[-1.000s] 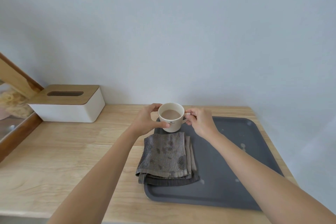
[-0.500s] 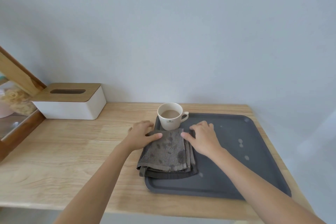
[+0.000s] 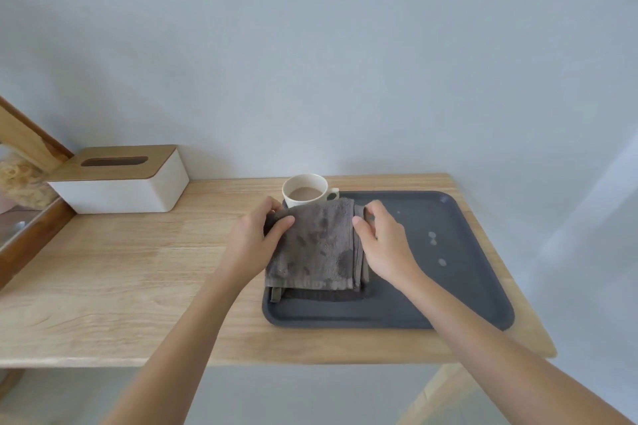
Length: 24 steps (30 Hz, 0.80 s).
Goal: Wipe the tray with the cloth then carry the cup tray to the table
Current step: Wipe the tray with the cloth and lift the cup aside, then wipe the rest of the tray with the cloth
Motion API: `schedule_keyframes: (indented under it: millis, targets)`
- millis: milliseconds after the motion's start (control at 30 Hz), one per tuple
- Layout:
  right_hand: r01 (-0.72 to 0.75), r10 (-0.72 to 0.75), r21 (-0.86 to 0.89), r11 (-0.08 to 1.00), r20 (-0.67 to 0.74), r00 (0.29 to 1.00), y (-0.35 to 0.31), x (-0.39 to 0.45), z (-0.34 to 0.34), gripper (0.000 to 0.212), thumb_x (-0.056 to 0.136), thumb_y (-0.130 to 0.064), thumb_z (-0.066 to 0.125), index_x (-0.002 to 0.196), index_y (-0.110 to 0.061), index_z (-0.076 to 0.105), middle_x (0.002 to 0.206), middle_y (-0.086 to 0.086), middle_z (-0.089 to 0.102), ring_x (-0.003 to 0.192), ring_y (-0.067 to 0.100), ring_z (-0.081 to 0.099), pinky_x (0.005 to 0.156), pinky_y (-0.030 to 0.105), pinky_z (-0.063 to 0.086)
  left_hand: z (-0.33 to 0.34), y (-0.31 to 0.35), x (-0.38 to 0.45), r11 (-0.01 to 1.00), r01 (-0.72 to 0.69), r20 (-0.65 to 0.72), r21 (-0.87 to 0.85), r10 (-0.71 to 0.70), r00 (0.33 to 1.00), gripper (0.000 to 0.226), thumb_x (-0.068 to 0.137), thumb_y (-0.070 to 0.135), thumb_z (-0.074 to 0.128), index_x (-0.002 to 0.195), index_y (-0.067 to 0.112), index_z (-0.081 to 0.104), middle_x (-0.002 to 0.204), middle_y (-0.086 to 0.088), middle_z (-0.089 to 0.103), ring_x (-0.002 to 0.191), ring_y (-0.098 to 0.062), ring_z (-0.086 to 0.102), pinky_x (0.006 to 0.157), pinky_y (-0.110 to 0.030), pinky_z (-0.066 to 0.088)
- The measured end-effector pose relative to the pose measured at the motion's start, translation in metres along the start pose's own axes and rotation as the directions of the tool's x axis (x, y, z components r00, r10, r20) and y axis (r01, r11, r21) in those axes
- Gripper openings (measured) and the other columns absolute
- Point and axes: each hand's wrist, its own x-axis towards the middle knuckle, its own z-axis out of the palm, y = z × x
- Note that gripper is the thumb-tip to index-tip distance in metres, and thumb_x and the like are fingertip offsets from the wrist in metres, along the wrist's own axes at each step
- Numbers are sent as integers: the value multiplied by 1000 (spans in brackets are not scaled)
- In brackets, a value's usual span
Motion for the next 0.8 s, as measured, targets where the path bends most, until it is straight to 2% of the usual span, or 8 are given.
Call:
schedule_keyframes:
  millis: [133,233,333,367,433,500,633,800]
  targets:
    - [-50,47,-40,998,-74,996,4,-4,-34,19,97,-25,47,94,-6,48,60,-2,41,51,13,36,51,26,29,11,33,3,994,46,22,-99,-44,999,13,87,30,66,91,20,58,76,2,62,69,-11,55,63,-23,43]
    - [-147,142,-139,979,-41,989,18,-5,-49,18,96,-24,47,95,-6,49,62,0,44,54,17,40,51,29,29,36,37,0,995,87,115,-49,-81,990,18,87,31,66,95,17,59,80,3,62,73,-13,56,62,-15,41]
    - [-163,163,-350,923,-29,986,32,-16,-48,27,96,-27,47,116,-10,44,91,10,59,86,30,57,65,33,43,61,20,-12,984,118,185,131,-141,973,36,90,37,58,120,18,53,121,-4,57,113,-21,54,95,-35,46]
    - [-134,143,-441,887,-13,990,35,-21,-44,39,96,-34,47,128,-13,39,115,15,56,108,35,52,80,40,45,66,12,-17,958,121,160,259,-166,973,43,93,41,53,130,19,47,139,-7,46,130,-25,41,105,-44,38]
    - [-62,115,-541,839,65,991,33,-27,-29,54,94,-52,40,141,-28,27,152,16,26,140,43,20,108,55,28,70,1,-26,878,181,96,443,-247,964,53,97,46,39,144,23,33,158,-11,16,147,-29,8,114,-55,17]
    - [-1,149,-553,833,223,963,28,-30,-3,58,89,-67,27,143,-47,18,161,9,-4,144,47,-9,115,60,4,74,-5,-33,826,253,93,504,-343,935,58,98,51,27,150,25,21,161,-13,-1,148,-31,-8,114,-60,7]
    - [111,187,-670,734,357,915,35,-38,39,70,77,-82,11,142,-57,-3,159,3,-21,140,45,-28,112,63,-15,82,-11,-38,764,229,97,603,-355,930,62,96,55,15,152,28,15,162,-13,1,148,-35,-3,113,-61,12]
    - [100,165,-688,719,308,937,60,-37,9,68,82,-78,18,142,-57,-5,161,-4,-14,146,33,-20,117,55,-9,84,-16,-37,730,231,77,643,-362,929,63,94,59,13,152,31,13,159,-14,11,146,-37,7,112,-58,15]
